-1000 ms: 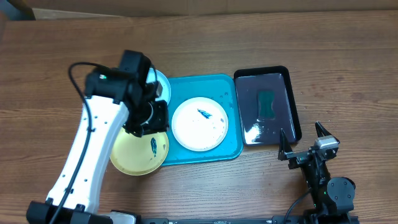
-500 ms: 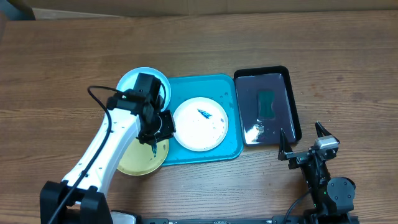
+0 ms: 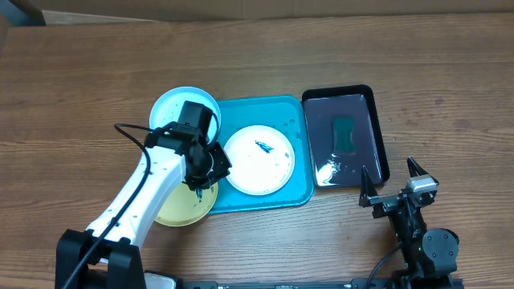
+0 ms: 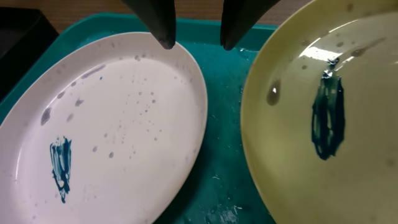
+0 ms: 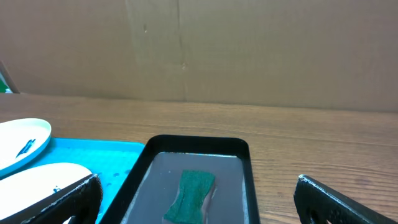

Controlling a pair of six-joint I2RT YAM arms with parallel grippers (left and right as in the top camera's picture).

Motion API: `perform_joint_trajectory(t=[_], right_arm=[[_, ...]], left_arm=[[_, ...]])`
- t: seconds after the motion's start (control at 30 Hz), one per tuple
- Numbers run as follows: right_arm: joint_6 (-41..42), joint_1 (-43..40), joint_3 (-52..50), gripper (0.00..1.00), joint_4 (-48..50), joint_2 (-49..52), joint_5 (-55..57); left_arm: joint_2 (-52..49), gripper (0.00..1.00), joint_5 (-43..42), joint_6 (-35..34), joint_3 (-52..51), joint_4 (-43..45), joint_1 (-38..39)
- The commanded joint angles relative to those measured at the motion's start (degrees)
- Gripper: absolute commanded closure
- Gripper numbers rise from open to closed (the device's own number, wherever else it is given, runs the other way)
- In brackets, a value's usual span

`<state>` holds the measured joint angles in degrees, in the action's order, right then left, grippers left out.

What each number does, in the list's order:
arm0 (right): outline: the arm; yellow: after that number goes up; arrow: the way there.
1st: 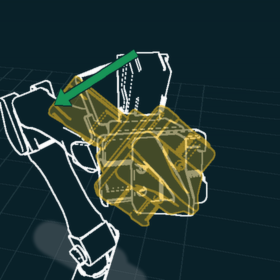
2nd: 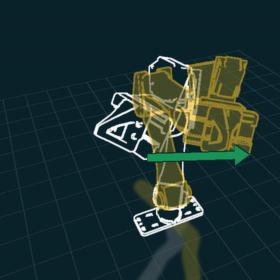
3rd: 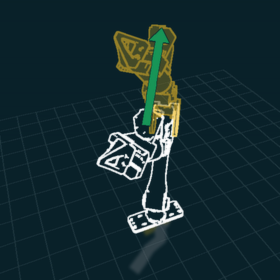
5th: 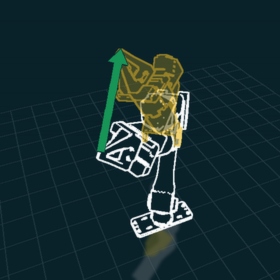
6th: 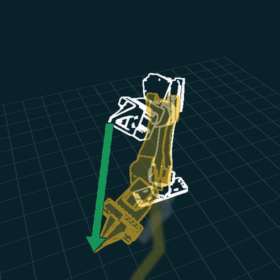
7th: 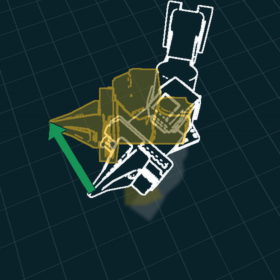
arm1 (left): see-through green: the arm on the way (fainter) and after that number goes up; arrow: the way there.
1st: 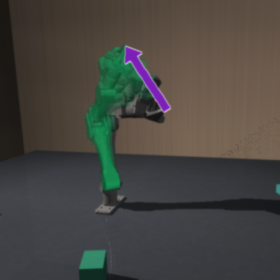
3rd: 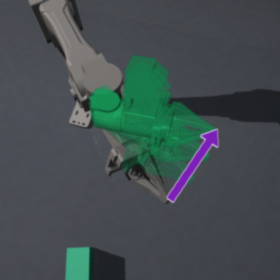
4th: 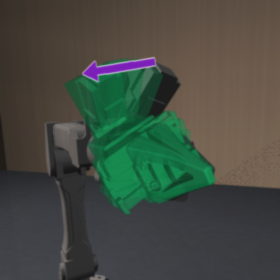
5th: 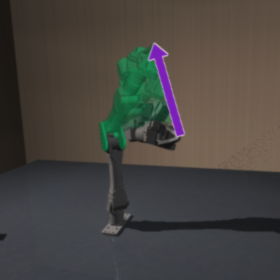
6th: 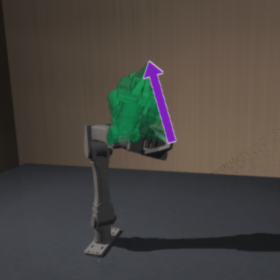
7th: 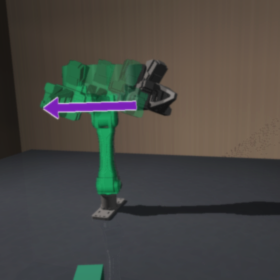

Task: Clean dirty plates on tray and stack at the side
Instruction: 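Move the left gripper over the tray toward the white plate's left rim, then lower the left gripper and grip the white plate's left rim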

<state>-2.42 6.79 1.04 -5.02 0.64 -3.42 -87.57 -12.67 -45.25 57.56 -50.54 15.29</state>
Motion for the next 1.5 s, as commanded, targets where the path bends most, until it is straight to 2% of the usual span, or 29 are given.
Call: perform_joint_trajectory(t=[0.0,0.1,0.2,0.37,0.63,0.87,1.17,1.47], right_arm=[[-0.22,-0.15,-0.59,0.00,0.39,-0.46,0.57],[-0.22,-0.15,-0.59,0.00,0.39,-0.46,0.57],[-0.22,-0.15,-0.59,0.00,0.37,-0.46,0.57],[-0.22,-0.15,-0.59,0.00,0.37,-0.46,0.57],[-0.22,-0.15,-0.59,0.00,0.37,-0.46,0.57],[-0.22,-0.15,-0.59,0.00,0.37,-0.46,0.57],[-0.22,-0.15,-0.59,0.00,0.37,-0.46,0.57],[-0.22,-0.15,-0.59,0.00,0.37,-0.46,0.57]], left_arm=[[-0.09,0.67,4.68,-6.40,-0.79,0.28,3.04],[-0.09,0.56,8.37,-8.87,-0.79,0.28,5.62],[-0.09,0.55,9.05,-9.22,-0.79,0.50,7.52],[-0.20,0.62,9.25,-9.84,-0.83,1.38,9.31],[-0.72,0.64,10.25,-11.06,-0.85,1.42,10.73],[-5.11,0.66,10.95,-13.09,-0.85,1.99,11.17],[-8.66,0.75,9.86,-13.07,-0.85,4.09,11.02],[-8.70,0.77,10.32,-13.05,-0.85,2.82,11.52]])
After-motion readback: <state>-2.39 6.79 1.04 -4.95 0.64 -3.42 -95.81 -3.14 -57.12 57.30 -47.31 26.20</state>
